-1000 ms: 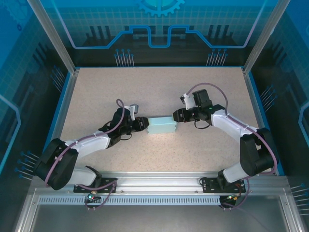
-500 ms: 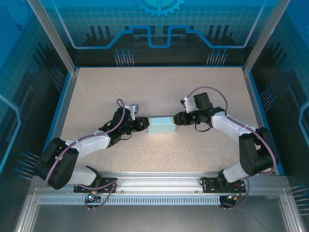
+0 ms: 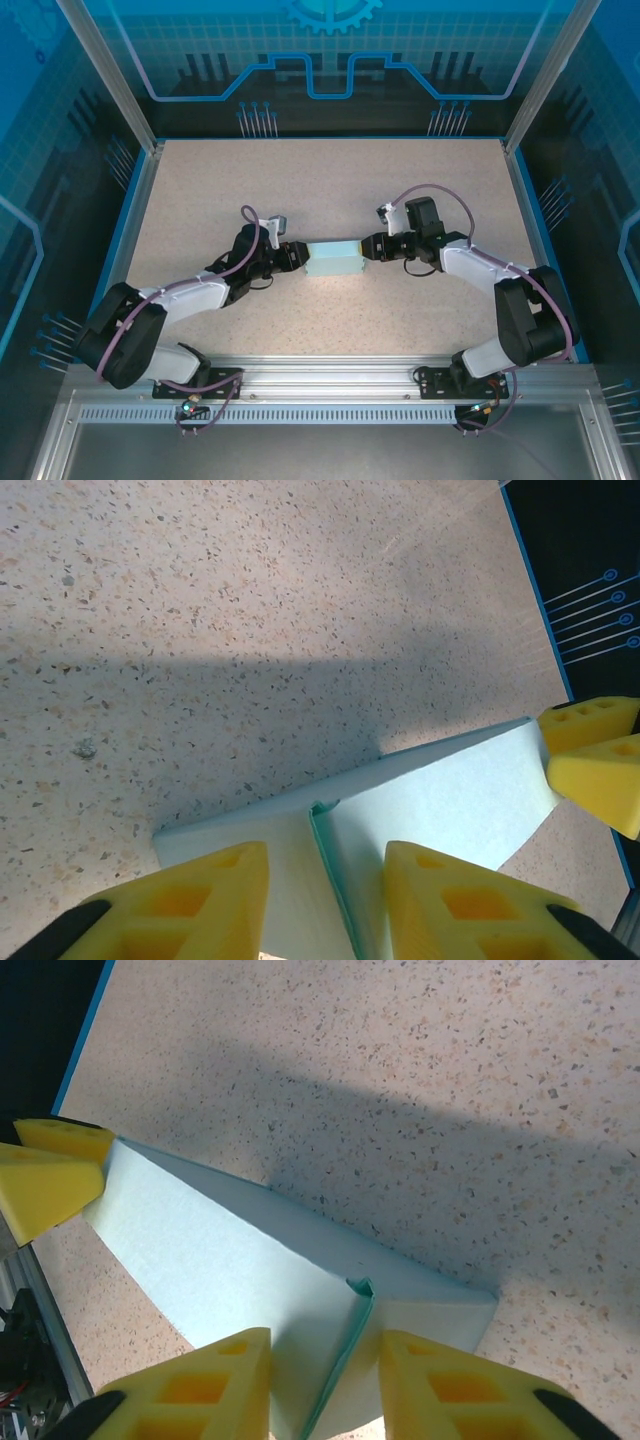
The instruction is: Fold the paper box
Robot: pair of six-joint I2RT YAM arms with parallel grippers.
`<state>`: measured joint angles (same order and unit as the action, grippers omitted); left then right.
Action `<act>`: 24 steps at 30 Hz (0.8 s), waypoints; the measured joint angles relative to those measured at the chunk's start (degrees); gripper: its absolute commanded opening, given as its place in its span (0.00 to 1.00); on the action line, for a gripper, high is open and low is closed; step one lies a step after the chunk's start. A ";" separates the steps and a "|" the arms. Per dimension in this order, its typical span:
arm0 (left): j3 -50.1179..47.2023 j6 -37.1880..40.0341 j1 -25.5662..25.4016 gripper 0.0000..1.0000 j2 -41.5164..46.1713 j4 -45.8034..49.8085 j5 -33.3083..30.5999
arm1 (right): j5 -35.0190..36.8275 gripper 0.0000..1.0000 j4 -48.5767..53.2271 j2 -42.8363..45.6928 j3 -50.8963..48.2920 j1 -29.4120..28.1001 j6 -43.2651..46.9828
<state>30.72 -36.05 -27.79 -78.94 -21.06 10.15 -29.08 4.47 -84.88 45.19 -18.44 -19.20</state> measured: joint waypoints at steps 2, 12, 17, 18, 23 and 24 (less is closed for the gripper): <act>0.42 0.02 0.11 0.43 0.26 1.25 -0.22 | 0.66 0.40 0.85 0.09 0.48 -0.26 0.11; 1.88 -0.24 0.15 0.39 1.11 5.31 0.07 | 1.31 0.46 4.04 0.15 2.01 -0.39 -0.90; 1.95 -1.36 0.15 0.36 1.38 5.64 0.76 | -0.81 0.46 3.82 0.15 2.01 -0.70 -2.56; 1.95 -1.49 0.15 0.35 1.38 5.62 0.90 | -1.25 0.46 3.58 0.15 1.99 -0.79 -2.91; 2.01 -1.64 0.15 0.35 1.33 5.49 1.73 | -1.62 0.44 3.13 0.13 1.97 -0.79 -4.09; 2.10 -1.79 0.15 0.35 1.25 5.44 1.88 | -1.60 0.43 3.13 0.13 1.97 -0.79 -4.28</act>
<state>32.82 -37.85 -27.64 -77.69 -15.62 12.03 -30.68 7.60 -84.75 47.16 -19.22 -23.49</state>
